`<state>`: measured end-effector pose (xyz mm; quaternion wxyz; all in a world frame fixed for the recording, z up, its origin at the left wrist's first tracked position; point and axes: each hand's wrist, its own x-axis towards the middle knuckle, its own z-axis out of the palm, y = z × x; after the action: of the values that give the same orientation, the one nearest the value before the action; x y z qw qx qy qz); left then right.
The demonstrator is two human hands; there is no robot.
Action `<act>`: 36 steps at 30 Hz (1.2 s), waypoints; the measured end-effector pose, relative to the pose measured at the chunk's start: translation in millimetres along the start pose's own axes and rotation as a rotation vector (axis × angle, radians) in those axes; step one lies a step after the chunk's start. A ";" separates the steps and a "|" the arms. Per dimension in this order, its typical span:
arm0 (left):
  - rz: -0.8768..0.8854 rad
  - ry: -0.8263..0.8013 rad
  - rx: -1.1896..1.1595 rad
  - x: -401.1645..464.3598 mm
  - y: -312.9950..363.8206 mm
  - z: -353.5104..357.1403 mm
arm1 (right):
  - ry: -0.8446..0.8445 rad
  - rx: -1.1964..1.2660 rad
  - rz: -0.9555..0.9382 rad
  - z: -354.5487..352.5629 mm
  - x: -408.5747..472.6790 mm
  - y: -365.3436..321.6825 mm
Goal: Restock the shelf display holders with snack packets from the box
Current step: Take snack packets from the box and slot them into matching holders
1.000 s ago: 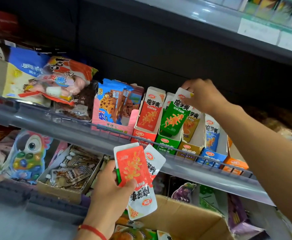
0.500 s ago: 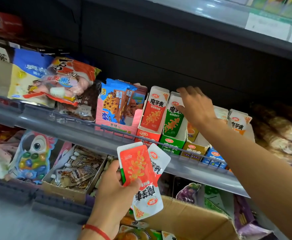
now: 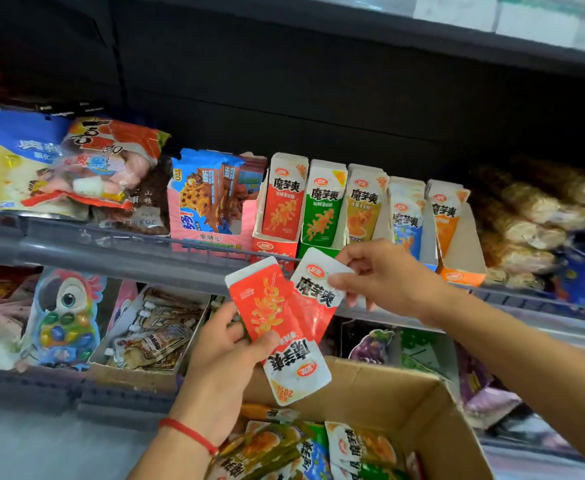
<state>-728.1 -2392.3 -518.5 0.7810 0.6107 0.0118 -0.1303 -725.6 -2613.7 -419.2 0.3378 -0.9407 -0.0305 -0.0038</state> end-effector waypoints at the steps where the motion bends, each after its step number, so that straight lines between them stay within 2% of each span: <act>1: 0.009 0.004 0.014 -0.9 -0.3 1.0 | -0.009 0.033 -0.012 -3.3 -2.4 0.8; 5: 0.024 0.002 0.077 -6.4 0.9 4.0 | -0.066 0.053 -0.054 -5.0 -9.7 4.3; 9: 0.023 0.055 0.124 -8.1 0.0 2.0 | 0.005 -0.020 -0.083 -21.0 -13.0 5.7; 11: 0.029 0.118 0.136 -8.4 -0.5 -1.2 | 0.094 -0.105 -0.117 -35.9 -13.1 1.5; 13: 0.034 0.166 0.119 -8.1 1.0 -4.1 | 0.253 -0.144 -0.160 -52.4 -6.0 -6.8; 16: 0.036 0.205 0.079 -7.1 5.6 -5.5 | 0.507 -0.048 -0.186 -73.4 20.7 -22.3; 18: 0.044 0.212 0.062 -7.0 8.2 -5.4 | 0.592 -0.022 -0.163 -80.5 45.9 -33.9; 22: 0.047 0.203 0.051 -6.8 10.6 -7.8 | 0.598 -0.139 -0.136 -76.5 99.5 -48.0; 27: 0.025 0.177 0.076 -5.2 14.6 -13.1 | 0.473 -0.339 -0.035 -47.2 148.5 -56.0; 31: -0.008 0.152 0.106 -1.1 19.0 -16.0 | 0.407 -0.605 0.006 -24.9 165.7 -60.3; 36: -0.014 0.151 0.111 2.1 22.9 -21.3 | 0.397 -0.639 0.009 -17.6 175.6 -57.6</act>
<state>-718.1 -2367.4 -502.5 0.7418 0.6611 0.0677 -0.0900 -553.5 -2570.9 -364.1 0.0265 -0.9797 0.0423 -0.1941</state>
